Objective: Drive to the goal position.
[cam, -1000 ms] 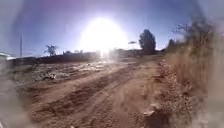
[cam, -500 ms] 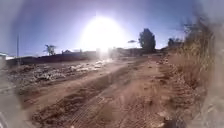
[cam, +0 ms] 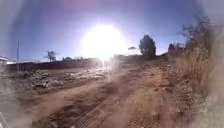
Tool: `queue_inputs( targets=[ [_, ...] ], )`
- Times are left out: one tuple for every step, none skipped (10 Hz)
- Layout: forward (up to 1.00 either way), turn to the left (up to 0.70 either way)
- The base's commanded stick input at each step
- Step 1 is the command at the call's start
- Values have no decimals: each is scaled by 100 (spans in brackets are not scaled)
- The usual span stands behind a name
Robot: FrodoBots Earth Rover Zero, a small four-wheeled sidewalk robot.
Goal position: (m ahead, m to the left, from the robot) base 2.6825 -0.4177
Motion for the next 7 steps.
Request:
queue_inputs(
  targets=[
    [50,-22],
    [50,-50],
    [50,-50],
    [50,-50],
    [50,-50],
    [50,-48],
    [50,-42]
  ],
)
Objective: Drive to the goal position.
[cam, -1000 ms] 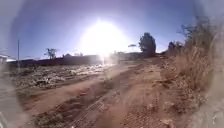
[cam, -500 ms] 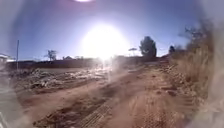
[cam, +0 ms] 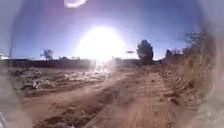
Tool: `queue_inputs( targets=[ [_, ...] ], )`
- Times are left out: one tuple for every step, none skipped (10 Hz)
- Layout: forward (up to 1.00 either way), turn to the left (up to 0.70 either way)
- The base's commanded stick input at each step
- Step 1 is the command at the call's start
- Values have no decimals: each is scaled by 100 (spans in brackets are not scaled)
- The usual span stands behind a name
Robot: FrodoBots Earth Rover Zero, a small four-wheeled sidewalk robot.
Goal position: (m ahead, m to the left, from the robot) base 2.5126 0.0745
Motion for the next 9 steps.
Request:
queue_inputs(
  targets=[
    [50,-35],
    [50,-9],
    [50,-31],
    [50,-47],
    [50,-49],
    [50,-41],
    [50,-8],
    [50,0],
    [50,0]
  ],
)
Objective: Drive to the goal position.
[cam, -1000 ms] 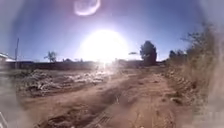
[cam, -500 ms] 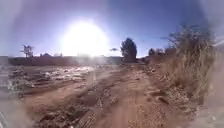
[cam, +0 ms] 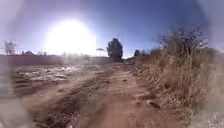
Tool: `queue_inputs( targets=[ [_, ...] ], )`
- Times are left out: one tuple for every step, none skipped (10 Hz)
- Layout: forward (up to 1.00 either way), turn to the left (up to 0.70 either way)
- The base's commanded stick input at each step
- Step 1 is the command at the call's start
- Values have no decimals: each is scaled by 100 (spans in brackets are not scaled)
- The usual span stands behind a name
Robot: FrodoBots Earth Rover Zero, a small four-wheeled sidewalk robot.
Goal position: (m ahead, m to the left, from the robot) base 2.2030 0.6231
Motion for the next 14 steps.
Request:
queue_inputs(
  targets=[
    [50,0],
    [50,0],
    [50,0],
    [50,0],
    [50,0],
    [50,0],
    [50,0],
    [50,0],
    [50,0],
    [50,0],
    [50,0],
    [50,0],
    [50,0],
    [50,0]
  ],
)
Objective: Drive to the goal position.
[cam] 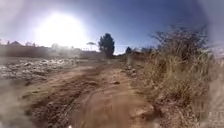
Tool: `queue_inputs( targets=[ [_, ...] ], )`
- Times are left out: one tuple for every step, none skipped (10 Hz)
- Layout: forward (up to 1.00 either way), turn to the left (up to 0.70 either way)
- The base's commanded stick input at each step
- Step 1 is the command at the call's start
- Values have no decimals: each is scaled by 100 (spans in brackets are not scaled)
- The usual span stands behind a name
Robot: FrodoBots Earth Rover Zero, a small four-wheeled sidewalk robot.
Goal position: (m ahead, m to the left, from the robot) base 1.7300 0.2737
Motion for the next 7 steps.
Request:
queue_inputs(
  targets=[
    [50,0],
    [50,0],
    [50,0],
    [50,0],
    [50,0],
    [50,0],
    [50,0]
  ],
)
